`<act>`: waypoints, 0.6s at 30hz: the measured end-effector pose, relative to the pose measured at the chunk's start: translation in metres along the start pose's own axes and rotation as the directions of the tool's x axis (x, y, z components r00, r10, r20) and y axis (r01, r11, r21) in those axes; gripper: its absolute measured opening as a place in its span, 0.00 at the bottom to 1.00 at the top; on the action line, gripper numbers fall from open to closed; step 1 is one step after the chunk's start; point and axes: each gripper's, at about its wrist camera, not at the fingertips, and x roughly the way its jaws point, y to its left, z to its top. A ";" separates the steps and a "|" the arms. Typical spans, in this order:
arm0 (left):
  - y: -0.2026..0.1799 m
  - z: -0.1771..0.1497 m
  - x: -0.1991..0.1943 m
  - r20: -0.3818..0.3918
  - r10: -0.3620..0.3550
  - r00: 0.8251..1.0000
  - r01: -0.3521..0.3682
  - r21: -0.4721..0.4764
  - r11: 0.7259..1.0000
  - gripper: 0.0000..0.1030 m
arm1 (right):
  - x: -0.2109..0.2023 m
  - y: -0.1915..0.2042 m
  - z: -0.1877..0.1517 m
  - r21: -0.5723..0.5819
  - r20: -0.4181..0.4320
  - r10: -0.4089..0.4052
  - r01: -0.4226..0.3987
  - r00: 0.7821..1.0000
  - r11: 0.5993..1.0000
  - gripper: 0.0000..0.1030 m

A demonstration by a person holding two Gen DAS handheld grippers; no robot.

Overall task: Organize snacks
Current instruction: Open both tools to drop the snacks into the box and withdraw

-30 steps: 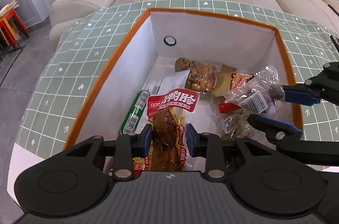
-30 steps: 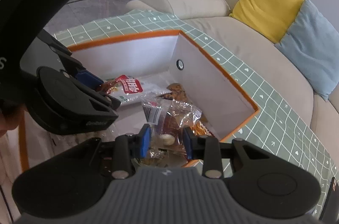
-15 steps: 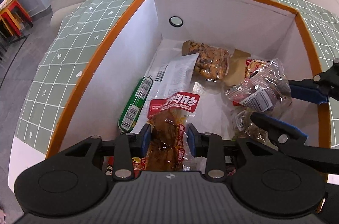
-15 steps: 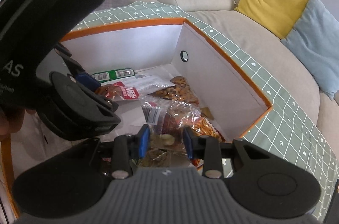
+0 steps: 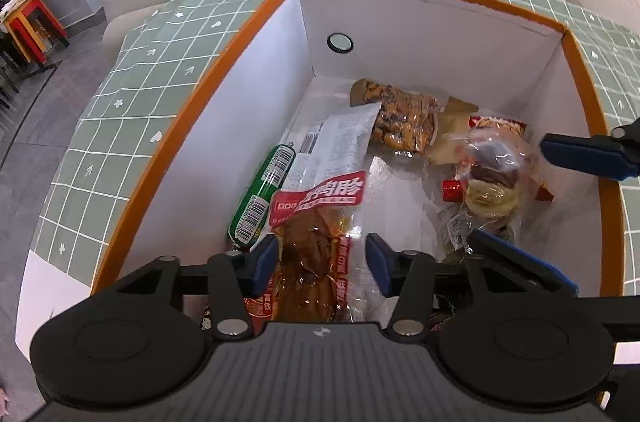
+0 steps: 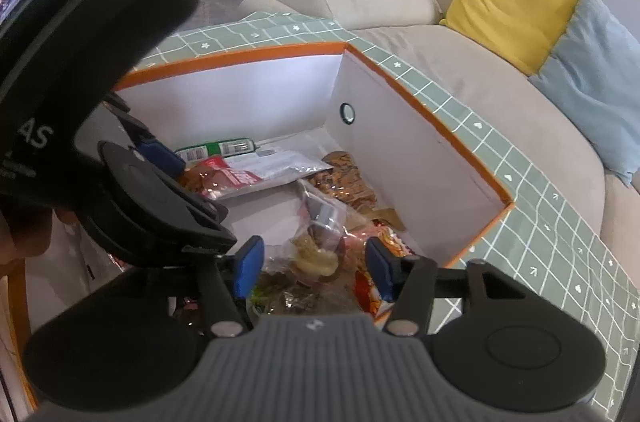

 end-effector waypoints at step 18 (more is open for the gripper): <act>0.006 -0.021 -0.080 0.254 -0.007 0.967 0.029 -0.085 0.996 0.80 | -0.053 -0.011 -0.001 0.158 0.065 -0.074 0.063 0.995 0.985 0.79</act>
